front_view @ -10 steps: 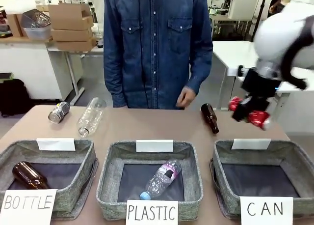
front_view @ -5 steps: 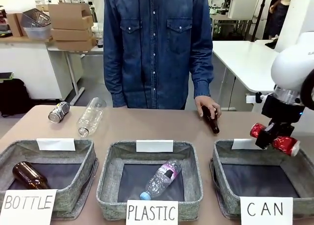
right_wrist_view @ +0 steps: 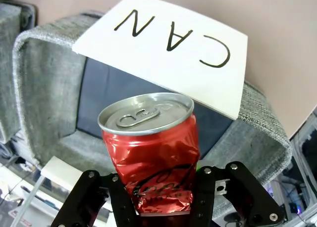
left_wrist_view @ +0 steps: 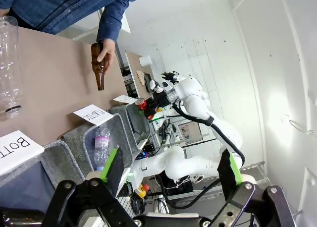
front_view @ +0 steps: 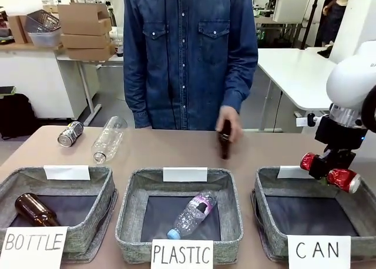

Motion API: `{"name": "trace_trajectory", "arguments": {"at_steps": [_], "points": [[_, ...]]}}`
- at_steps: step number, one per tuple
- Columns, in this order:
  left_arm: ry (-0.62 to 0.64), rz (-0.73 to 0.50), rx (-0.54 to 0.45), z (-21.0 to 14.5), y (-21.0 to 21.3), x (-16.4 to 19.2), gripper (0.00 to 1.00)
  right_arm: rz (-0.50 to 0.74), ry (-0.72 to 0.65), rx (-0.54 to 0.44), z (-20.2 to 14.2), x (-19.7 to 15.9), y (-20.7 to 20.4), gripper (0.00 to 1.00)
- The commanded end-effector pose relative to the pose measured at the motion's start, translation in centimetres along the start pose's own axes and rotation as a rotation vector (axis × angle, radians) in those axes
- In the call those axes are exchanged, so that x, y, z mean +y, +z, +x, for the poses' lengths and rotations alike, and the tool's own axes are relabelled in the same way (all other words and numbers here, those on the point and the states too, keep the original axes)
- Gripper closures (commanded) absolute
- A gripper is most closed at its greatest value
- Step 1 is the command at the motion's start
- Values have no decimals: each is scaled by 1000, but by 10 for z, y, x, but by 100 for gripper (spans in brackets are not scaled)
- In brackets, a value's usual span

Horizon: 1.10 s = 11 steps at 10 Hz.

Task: Sort the can waste into the basket.
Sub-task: Pick up the can waste from the table and place it in the right Fabric basket.

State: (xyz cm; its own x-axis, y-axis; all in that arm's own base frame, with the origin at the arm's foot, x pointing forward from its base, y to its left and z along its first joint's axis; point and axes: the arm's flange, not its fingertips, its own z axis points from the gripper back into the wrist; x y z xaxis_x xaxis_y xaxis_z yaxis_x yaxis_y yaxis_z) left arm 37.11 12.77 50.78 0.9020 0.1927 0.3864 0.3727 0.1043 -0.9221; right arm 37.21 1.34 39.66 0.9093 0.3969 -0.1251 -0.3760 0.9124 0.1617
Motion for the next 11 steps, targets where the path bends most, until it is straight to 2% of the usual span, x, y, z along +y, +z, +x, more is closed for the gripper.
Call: {"name": "trace_trajectory", "arguments": {"at_steps": [1, 2, 3, 5, 9, 10, 11], "points": [[-19, -22, -7, 0, -2, -2, 0, 8, 11, 15, -2, -1, 4, 0], [-19, -22, -7, 0, -2, -2, 0, 8, 11, 14, -1, -1, 5, 0], [-19, -22, -7, 0, -2, -2, 0, 9, 11, 13, -1, -1, 5, 17], [-19, -22, -7, 0, -2, -2, 0, 18, 10, 18, 1, -1, 4, 0], [-19, -22, -7, 0, -2, -2, 0, 65, -5, -9, 1, -3, 5, 0], [-19, -22, -7, 0, -2, -2, 0, 223, -32, -117, -2, -7, 14, 0], [-19, -22, -7, 0, -2, -2, 0, 551, -76, -369, -14, -20, 32, 0]]}}
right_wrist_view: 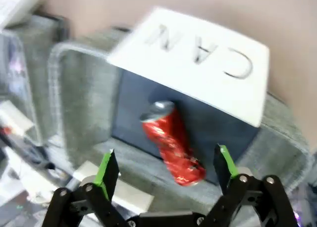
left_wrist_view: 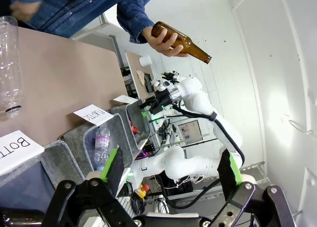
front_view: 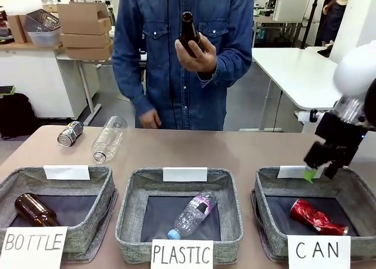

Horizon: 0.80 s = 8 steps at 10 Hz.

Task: Sort the can waste into the basket.
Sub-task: Pick up the can waste from the table and place it in the right Fabric basket.

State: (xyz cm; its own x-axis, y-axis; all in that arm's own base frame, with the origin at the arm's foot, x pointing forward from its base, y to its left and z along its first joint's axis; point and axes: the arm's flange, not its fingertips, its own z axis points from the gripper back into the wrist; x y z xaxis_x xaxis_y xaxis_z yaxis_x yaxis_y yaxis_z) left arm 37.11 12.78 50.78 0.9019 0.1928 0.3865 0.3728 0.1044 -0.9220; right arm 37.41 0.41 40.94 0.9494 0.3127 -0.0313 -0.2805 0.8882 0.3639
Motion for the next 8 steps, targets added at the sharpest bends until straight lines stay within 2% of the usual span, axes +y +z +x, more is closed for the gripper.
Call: {"name": "trace_trajectory", "arguments": {"at_steps": [1, 2, 3, 4, 5, 6, 7, 8], "points": [[-19, -23, -6, 0, -2, -2, 0, 837, -10, -456, -23, -29, 42, 0], [-19, -23, -6, 0, -2, -2, 0, 1297, -65, -604, -28, -52, 52, 0], [-19, -23, -6, 0, -2, -2, 0, 1558, -116, -605, -27, -69, 50, 0], [-19, -23, -6, 0, -2, -2, 0, 1659, -136, -610, -23, -77, 45, 0], [-19, -23, -6, 0, -2, -2, 0, 1673, -97, -609, -15, -78, 40, 0], [-19, -23, -6, 0, -2, -2, 0, 1612, -143, -553, 3, -68, 32, 0], [-19, -23, -6, 0, -2, -2, 0, 794, -95, -270, -38, -73, 52, 0], [-19, -23, -6, 0, -2, -2, 0, 794, -95, -270, -38, -73, 52, 0]]}}
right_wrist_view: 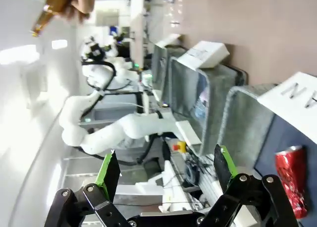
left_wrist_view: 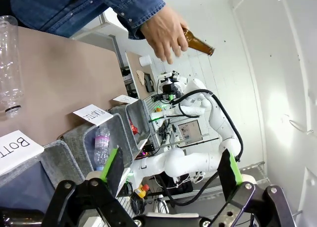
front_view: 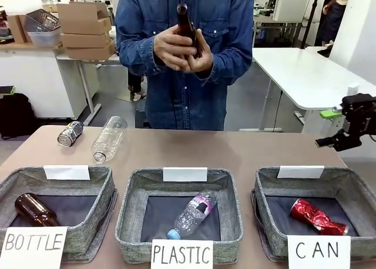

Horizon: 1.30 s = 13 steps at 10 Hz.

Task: Sort the can waste into the basket.
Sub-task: Pick up the can waste from the table and place it in the right Fabric basket.

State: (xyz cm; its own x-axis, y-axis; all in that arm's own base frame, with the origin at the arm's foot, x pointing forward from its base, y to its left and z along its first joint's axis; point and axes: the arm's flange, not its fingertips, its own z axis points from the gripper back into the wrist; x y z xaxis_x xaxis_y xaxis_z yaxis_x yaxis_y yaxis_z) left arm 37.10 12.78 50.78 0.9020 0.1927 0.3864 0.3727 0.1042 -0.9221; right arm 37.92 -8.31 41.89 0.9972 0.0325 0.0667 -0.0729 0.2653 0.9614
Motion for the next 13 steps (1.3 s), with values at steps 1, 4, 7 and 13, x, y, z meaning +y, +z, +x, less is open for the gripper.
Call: {"name": "trace_trajectory", "arguments": {"at_steps": [1, 4, 7, 13], "points": [[-19, -22, -7, 0, -2, -2, 0, -117, 36, 25, -12, 12, 10, 0], [-19, -22, -7, 0, -2, -2, 0, -117, 36, 25, -12, 12, 10, 0], [-19, -22, -7, 0, -2, -2, 0, -117, 36, 25, -12, 12, 10, 0], [17, 172, -75, -8, 105, -48, 0, -117, 36, 25, -12, 12, 10, 0]]}}
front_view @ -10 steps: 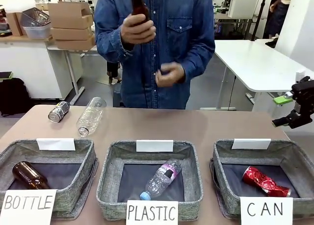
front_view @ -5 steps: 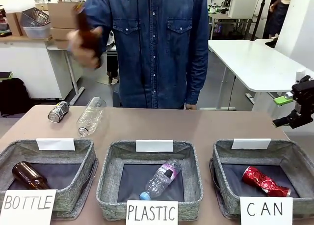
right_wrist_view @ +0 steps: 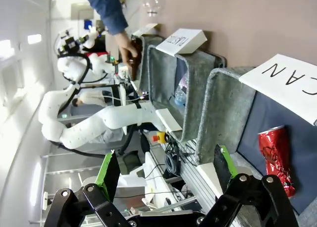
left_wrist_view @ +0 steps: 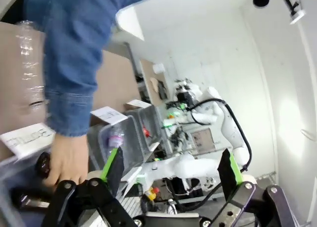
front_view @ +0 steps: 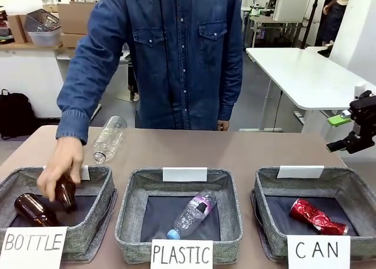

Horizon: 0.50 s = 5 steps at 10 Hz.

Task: Sort the can waste into the basket.
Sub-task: Pick up the can waste from the table and place it in the right Fabric basket.

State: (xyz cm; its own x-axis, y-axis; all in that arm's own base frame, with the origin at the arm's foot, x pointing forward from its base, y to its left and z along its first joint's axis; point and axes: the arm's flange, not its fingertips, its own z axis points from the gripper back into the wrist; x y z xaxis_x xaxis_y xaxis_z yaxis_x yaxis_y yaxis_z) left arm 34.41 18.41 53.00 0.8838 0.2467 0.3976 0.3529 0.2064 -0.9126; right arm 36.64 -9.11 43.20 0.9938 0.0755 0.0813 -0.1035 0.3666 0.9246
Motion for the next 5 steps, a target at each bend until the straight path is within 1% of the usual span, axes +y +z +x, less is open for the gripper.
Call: {"name": "trace_trajectory", "arguments": {"at_steps": [1, 2, 3, 4, 5], "points": [[57, 65, 4, -13, 66, -21, 0, -9, 7, -12, 0, 1, -1, 0], [85, 62, 80, -22, 72, -21, 0, -9, 7, -12, 0, 1, -1, 0], [101, 47, 170, -26, 69, -23, 0, -9, 7, -12, 0, 1, -1, 0], [112, 64, 191, -25, 53, -31, 0, -9, 7, -12, 0, 1, -1, 0], [76, 79, 53, -35, 84, -27, 0, -9, 7, -12, 0, 1, -1, 0]]}}
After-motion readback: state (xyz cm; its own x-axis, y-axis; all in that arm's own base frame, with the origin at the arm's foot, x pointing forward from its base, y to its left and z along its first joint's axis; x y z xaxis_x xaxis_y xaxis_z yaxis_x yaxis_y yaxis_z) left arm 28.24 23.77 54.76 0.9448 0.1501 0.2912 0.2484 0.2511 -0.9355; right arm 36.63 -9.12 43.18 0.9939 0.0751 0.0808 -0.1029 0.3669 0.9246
